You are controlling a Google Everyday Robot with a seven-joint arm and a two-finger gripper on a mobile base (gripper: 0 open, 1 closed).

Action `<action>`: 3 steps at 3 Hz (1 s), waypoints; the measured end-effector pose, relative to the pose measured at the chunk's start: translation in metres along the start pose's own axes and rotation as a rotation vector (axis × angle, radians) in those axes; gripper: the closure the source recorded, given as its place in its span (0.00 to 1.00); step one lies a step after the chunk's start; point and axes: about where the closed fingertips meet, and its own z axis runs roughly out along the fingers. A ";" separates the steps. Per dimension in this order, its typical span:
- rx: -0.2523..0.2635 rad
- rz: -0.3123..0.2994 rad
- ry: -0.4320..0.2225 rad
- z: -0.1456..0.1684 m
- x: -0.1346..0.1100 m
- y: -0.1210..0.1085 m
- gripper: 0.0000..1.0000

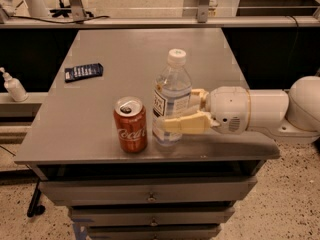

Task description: Move blue plastic bottle near coke can

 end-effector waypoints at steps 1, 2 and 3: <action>-0.026 -0.032 0.017 0.001 0.009 -0.004 1.00; -0.037 -0.076 0.033 0.003 0.013 -0.011 1.00; -0.041 -0.112 0.049 0.004 0.015 -0.018 0.82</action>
Offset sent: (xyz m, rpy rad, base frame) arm 0.0196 -0.0059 -0.0224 -0.0688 -0.1138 0.0604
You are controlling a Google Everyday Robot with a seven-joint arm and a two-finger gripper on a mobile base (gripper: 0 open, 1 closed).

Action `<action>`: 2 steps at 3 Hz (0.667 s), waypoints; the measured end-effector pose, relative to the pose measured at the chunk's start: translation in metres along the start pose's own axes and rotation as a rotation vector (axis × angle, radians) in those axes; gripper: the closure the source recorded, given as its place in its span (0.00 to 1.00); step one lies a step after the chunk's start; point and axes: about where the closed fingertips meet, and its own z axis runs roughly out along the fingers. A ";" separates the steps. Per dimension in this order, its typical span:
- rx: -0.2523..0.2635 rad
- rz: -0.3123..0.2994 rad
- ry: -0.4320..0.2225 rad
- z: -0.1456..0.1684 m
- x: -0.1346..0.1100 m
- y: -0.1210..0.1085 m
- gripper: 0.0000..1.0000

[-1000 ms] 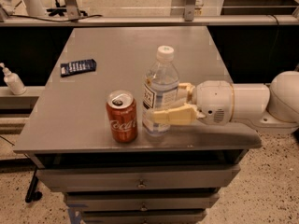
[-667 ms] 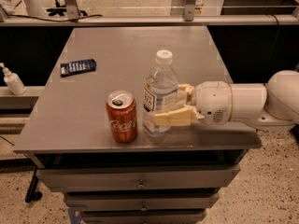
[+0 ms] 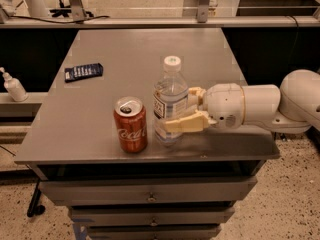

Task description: Move blue plastic bottle near coke can

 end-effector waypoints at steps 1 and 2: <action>-0.002 -0.020 0.006 0.001 0.002 -0.003 0.59; -0.003 -0.033 0.009 0.002 0.002 -0.004 0.35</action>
Offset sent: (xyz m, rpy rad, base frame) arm 0.0082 -0.0036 -0.0030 -0.0171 -0.0437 0.0022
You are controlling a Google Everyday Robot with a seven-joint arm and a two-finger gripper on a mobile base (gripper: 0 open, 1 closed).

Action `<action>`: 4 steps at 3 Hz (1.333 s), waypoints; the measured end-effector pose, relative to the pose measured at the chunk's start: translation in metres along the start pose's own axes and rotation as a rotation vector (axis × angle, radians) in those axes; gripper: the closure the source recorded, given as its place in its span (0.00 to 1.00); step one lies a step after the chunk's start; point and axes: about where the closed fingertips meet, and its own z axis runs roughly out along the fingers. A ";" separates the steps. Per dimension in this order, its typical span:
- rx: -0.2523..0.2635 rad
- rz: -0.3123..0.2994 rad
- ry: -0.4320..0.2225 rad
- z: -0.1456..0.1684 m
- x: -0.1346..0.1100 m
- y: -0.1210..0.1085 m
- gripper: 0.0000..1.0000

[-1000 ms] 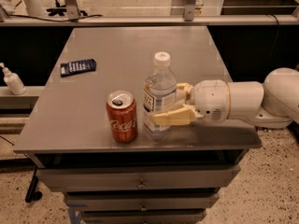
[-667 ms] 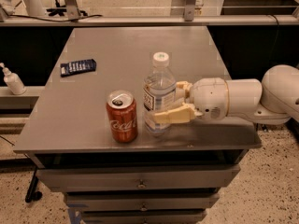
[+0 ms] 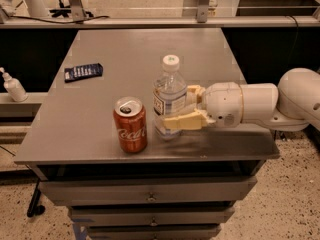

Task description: Move blue plastic bottle near coke can

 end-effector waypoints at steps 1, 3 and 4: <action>0.000 -0.005 0.001 0.000 0.000 -0.001 0.12; 0.009 -0.003 0.022 -0.005 -0.001 -0.004 0.00; 0.067 -0.020 0.056 -0.039 -0.007 -0.021 0.00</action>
Offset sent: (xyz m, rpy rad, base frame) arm 0.0057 -0.0051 -0.0009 -0.0133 -0.0010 -0.0099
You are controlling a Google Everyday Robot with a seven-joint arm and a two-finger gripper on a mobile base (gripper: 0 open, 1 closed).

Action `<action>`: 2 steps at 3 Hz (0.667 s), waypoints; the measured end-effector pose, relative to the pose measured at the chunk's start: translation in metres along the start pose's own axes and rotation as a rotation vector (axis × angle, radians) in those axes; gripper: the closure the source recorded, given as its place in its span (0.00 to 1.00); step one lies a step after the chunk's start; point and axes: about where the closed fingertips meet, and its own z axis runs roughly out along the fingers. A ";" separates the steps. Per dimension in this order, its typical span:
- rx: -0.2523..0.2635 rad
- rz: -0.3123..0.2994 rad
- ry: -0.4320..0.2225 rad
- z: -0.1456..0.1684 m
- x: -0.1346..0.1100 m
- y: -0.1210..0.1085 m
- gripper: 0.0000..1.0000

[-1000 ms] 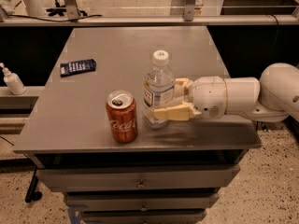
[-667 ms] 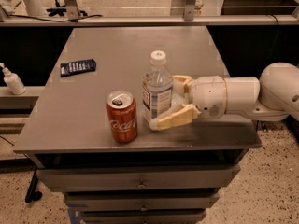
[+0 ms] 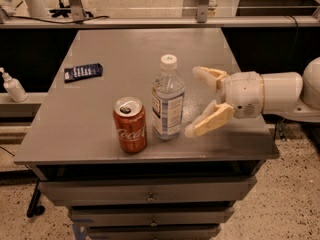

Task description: Move blue plastic bottle near coke can

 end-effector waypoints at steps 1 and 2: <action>0.094 -0.047 0.048 -0.052 -0.012 -0.030 0.00; 0.228 -0.123 0.106 -0.117 -0.035 -0.072 0.00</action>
Offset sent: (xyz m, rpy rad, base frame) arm 0.0830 -0.2110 0.1252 -0.2024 -0.2795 -0.3718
